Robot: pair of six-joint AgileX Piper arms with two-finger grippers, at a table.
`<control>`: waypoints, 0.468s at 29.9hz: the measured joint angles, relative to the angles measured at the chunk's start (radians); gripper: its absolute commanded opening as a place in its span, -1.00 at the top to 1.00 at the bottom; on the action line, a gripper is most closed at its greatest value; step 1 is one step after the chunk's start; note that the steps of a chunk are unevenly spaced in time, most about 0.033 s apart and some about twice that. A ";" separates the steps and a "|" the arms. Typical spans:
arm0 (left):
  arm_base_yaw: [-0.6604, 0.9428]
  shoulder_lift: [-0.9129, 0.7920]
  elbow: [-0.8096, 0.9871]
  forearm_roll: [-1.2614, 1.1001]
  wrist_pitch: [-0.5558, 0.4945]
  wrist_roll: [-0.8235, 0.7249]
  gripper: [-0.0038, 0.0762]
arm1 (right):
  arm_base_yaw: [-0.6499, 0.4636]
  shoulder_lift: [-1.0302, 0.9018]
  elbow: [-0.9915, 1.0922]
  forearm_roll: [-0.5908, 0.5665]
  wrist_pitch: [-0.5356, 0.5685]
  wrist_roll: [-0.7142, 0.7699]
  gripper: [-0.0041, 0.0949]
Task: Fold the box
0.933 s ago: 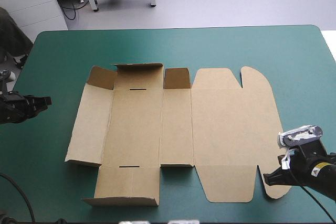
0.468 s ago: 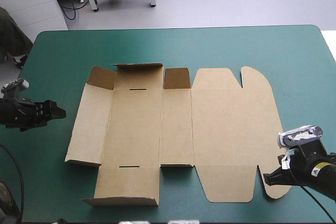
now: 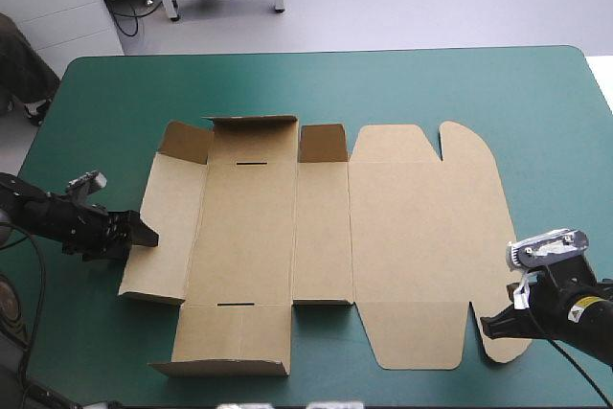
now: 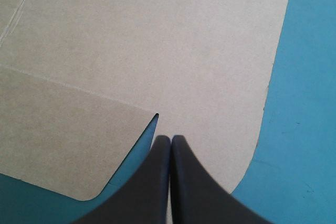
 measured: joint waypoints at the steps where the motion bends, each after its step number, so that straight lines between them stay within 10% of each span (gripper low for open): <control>1: -0.010 0.003 0.010 0.000 0.000 0.005 -0.42 | 0.000 0.000 0.000 0.000 0.000 0.000 0.96; 14: -0.086 -0.010 0.067 -0.058 -0.002 0.033 -0.42 | 0.000 0.000 0.000 0.000 0.000 0.000 0.96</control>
